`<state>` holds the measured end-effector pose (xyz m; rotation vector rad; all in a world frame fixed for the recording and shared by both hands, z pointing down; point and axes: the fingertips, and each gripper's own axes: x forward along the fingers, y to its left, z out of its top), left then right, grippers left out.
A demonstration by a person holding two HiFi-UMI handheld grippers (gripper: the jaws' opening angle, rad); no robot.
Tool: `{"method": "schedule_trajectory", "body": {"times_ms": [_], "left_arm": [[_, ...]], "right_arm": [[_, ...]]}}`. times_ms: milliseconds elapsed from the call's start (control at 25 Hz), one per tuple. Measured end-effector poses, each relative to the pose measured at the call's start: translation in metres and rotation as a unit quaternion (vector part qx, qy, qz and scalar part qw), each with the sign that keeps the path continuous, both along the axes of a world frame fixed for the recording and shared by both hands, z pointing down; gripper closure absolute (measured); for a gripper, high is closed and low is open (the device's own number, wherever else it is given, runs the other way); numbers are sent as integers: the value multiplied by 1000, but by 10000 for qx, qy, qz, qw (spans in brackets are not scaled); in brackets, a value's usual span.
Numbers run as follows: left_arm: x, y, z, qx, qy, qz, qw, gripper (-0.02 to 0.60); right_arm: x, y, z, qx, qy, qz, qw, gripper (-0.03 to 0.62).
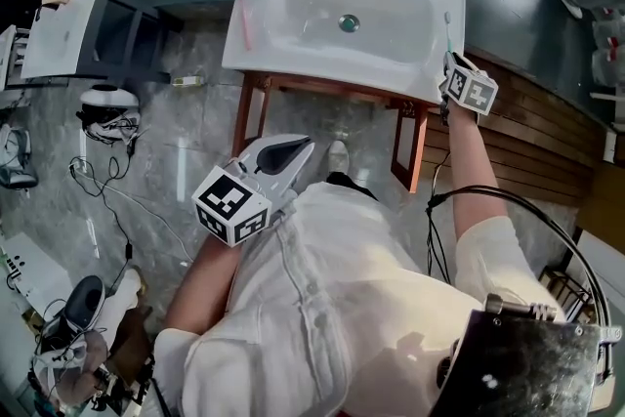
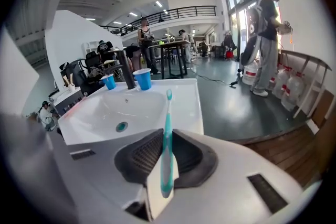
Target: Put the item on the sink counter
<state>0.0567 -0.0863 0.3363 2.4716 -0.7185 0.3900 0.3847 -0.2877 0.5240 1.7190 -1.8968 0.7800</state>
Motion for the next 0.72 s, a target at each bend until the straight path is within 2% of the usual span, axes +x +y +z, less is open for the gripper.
{"method": "schedule_trajectory", "body": {"times_ms": [280,720], "left_arm": [[-30,39,-8,108,132,88,9998,577],[-91,114,-1,55,287,170,9994,577]], "right_arm": [[-51,47,-19,75,-170,-115,9998,543],[-157,139,-45,211,-390,-577,9973,543]]}}
